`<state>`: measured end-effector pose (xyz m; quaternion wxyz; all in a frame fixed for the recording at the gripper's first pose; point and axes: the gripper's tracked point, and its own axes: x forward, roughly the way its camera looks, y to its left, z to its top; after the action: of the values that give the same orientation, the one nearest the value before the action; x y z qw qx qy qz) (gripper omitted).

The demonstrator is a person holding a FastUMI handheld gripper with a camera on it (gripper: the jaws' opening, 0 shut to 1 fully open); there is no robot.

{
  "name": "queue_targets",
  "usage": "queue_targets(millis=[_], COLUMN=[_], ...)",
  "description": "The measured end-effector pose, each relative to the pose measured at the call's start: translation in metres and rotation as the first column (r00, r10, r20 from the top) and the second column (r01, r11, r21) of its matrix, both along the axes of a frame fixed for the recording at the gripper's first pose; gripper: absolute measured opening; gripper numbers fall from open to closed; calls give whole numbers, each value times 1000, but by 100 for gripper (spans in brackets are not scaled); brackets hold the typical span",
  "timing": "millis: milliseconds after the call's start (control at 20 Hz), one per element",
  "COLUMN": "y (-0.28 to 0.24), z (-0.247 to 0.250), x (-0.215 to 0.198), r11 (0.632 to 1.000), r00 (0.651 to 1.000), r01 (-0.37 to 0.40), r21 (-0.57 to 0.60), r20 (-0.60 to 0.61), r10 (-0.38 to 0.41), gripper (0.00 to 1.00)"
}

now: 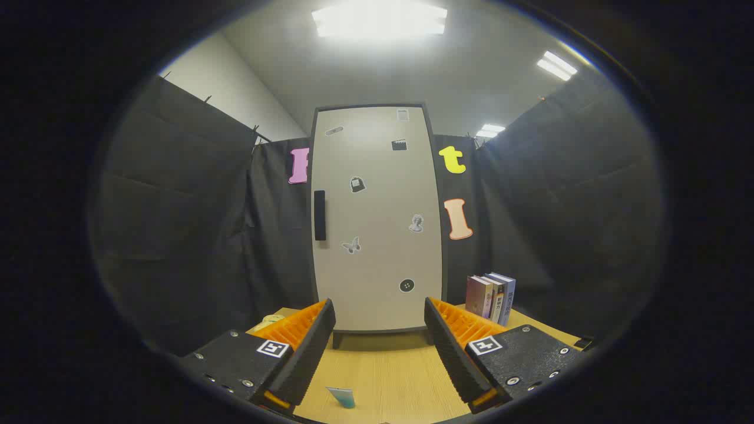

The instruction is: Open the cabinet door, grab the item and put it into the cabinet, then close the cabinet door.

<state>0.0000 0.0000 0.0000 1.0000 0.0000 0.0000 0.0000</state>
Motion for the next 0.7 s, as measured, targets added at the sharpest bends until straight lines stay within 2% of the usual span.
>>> queue_targets(millis=[700], y=[1], z=[-3], x=[4], r11=[1000], r00=[1000], r01=[3], r21=[5], r20=[-25], r10=[-3], gripper=[94])
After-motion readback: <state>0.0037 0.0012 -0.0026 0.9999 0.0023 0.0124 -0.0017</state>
